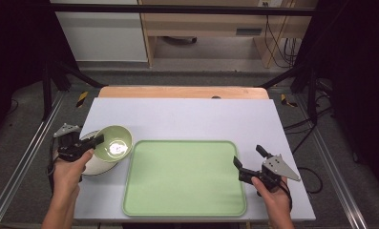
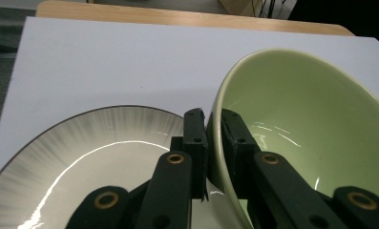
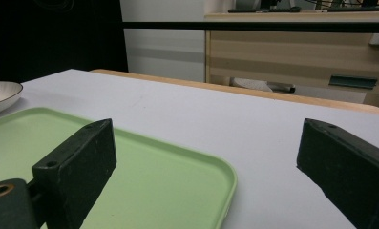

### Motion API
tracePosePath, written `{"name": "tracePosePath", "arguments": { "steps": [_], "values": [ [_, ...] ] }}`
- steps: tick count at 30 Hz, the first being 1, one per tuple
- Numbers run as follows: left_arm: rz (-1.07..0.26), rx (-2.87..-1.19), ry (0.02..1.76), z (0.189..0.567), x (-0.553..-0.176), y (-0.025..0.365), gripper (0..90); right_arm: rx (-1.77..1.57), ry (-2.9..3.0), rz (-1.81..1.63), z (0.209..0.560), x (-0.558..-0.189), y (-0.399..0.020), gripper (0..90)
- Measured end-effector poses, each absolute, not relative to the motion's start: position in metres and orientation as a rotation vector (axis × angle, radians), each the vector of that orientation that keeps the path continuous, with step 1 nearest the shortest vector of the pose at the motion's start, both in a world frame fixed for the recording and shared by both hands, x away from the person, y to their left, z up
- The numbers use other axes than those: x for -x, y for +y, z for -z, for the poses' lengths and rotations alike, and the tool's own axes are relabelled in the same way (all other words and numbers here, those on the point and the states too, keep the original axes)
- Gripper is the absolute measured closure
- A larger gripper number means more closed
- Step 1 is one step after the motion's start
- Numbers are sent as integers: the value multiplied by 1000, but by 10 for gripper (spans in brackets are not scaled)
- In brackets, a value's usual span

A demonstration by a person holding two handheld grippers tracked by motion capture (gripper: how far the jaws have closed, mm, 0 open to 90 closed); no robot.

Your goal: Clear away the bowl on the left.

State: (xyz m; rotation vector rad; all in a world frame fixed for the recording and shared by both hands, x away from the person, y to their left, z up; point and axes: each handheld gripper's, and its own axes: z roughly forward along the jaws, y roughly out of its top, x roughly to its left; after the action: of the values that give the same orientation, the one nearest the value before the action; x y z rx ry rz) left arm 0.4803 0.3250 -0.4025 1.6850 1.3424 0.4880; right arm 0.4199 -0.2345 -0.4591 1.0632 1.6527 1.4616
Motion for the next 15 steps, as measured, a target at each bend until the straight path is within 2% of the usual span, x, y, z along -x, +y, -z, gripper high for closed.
{"name": "tracePosePath", "arguments": {
  "steps": [15],
  "values": [
    [-468, -1728, 1298, 402, -480, 308, 822, -1061, 1658, -1464, 460, -420, -234, 63]
  ]
}}
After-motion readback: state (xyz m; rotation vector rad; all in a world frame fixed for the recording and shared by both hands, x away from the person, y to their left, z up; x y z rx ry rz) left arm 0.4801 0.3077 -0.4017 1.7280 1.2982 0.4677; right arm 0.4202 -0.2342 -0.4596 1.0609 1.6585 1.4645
